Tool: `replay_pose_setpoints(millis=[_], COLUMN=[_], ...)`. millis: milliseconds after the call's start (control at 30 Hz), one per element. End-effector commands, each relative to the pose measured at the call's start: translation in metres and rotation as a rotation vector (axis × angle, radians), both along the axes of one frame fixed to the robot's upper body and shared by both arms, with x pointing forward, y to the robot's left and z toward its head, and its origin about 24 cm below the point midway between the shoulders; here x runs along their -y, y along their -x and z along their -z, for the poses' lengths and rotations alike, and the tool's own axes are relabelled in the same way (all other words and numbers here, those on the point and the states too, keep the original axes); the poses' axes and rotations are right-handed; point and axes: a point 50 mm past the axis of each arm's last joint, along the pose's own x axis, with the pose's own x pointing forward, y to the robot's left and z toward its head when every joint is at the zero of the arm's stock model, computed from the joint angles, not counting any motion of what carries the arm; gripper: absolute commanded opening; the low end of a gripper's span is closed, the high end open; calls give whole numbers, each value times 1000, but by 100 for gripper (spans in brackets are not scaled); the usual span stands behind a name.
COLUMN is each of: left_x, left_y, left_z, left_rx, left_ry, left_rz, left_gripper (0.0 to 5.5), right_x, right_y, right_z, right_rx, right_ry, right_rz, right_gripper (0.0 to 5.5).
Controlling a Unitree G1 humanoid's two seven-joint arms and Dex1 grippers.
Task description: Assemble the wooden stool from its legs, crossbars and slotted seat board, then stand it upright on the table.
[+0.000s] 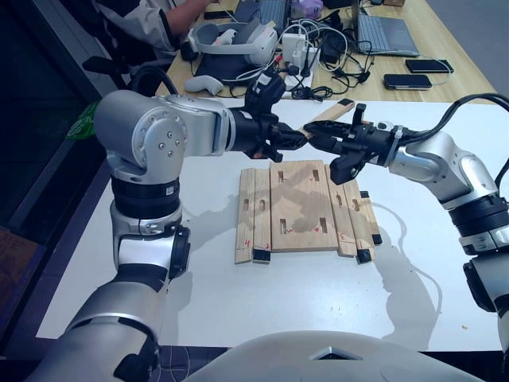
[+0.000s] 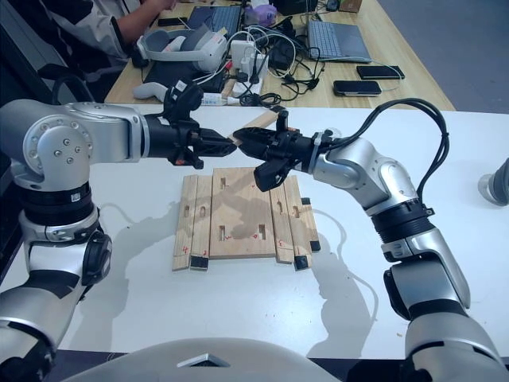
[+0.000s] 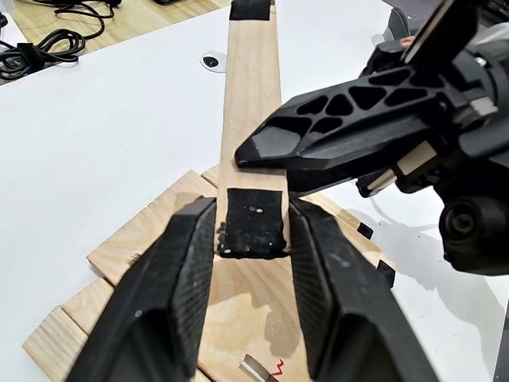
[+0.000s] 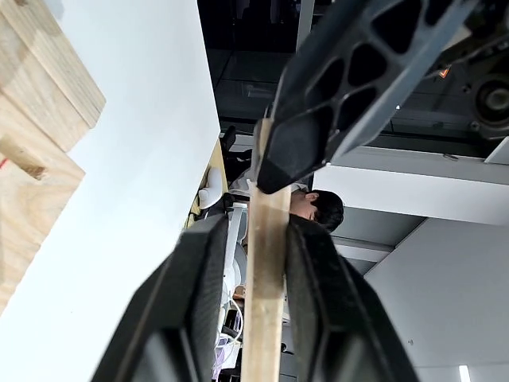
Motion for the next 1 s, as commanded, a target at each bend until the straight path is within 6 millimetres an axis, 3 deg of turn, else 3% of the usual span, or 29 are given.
replay_pose_setpoints(millis=[33, 200, 433, 467, 667, 767, 867, 1000], left_x=[8, 8, -16, -20, -30, -34, -20, 14], left_y=[2, 0, -22, -23, -31, -41, -47, -42], left_z=[-14, -17, -35, -35, -20, -10, -3, -10], left_rx=[32, 56, 151, 166, 207, 305, 416, 502], left_ry=[47, 73, 225, 235, 198, 103, 37, 112], left_rz=[35, -3, -217, -232, -333, -423, -468, -447], left_gripper=[131, 131, 131, 168, 254, 257, 257, 257], right_x=[1, -2, 17, 18, 21, 18, 4, -12], right_y=[-5, -4, -10, -9, -2, 2, 8, 9], right_z=[3, 2, 7, 7, 1, -8, -18, -21], right_rx=[-12, -62, -236, -248, -330, -418, -514, -634], right_ry=[15, -67, -219, -239, -371, -512, -627, -757], right_rz=[54, 87, 241, 249, 266, 254, 209, 205], right_gripper=[55, 43, 42, 42, 40, 40, 40, 40])
